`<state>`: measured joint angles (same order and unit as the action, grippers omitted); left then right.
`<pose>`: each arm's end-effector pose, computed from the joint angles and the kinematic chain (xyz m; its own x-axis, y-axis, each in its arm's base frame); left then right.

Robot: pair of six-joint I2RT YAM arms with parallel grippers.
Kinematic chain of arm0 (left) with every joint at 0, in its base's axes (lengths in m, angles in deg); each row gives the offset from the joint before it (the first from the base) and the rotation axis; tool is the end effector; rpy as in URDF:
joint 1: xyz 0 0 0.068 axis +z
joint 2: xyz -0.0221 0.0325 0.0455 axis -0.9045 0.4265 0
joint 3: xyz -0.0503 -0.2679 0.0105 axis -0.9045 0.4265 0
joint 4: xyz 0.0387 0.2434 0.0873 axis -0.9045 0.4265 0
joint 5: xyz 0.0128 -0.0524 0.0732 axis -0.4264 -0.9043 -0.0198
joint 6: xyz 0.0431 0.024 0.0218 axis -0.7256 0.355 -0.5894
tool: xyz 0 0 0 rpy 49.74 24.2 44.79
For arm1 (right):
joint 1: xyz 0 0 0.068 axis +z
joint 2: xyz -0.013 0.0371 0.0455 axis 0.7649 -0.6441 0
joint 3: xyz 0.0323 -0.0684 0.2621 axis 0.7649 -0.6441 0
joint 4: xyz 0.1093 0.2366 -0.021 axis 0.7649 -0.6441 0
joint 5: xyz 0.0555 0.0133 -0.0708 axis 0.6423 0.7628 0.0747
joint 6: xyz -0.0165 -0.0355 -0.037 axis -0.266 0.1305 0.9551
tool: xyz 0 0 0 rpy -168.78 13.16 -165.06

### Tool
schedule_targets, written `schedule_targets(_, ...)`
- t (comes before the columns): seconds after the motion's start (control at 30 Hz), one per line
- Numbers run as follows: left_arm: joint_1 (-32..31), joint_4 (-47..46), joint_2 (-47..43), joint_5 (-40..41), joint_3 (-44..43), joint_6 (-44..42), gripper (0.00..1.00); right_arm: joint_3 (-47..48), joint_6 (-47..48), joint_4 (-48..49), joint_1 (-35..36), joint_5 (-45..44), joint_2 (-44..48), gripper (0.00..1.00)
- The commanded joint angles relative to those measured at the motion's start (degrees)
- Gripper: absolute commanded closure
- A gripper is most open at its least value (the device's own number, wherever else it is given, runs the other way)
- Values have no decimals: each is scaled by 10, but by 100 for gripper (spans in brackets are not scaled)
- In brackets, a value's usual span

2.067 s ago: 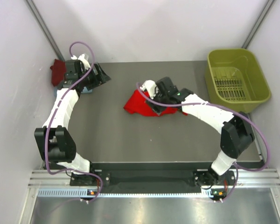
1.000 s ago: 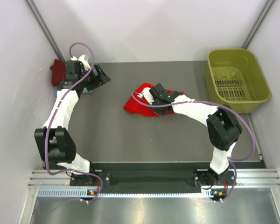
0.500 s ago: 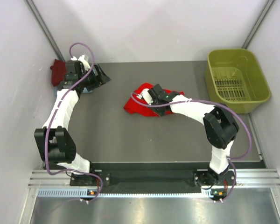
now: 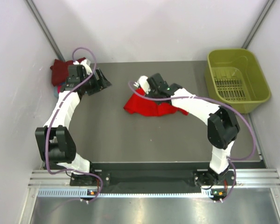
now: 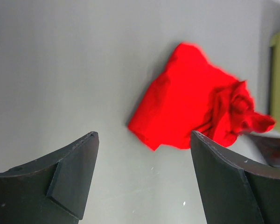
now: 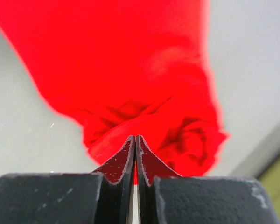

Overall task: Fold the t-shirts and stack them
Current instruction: Flatten the tshirt out

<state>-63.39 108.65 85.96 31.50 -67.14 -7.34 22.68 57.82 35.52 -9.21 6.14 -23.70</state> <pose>0.3504 -0.0052 0.3202 -0.6571 -0.4000 -0.6389 0.0126 0.8417 -0.5399 0.3196 0.2661 0.2558 -0.3382 -0.7804 -0.5259 -0.7361 0.5676 -0.3689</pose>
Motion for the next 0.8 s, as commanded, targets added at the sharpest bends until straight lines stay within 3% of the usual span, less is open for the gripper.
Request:
schedule_targets(0.0, -11, -7, -4, 7, 23, -18, 17, 57, 21, 18, -12, -30, 53, 97)
schedule_targets(0.03, -12, -7, -1, 7, 29, -16, 16, 59, 20, 16, -13, -35, 56, 83)
schedule_targets(0.07, -12, -10, 0, 7, 30, -14, 16, 56, 15, 8, -13, -34, 55, 48)
schedule_targets(0.13, -11, -14, 4, 7, 27, -10, 16, 42, -9, 2, -12, -20, 55, 37)
schedule_targets(0.4, -32, -18, 16, 4, 22, -28, 17, -58, -58, -4, -7, 42, 25, 45)
schedule_targets(0.77, -43, -17, 3, 0, 31, -18, 17, -35, -57, 1, -9, 51, -35, 54)
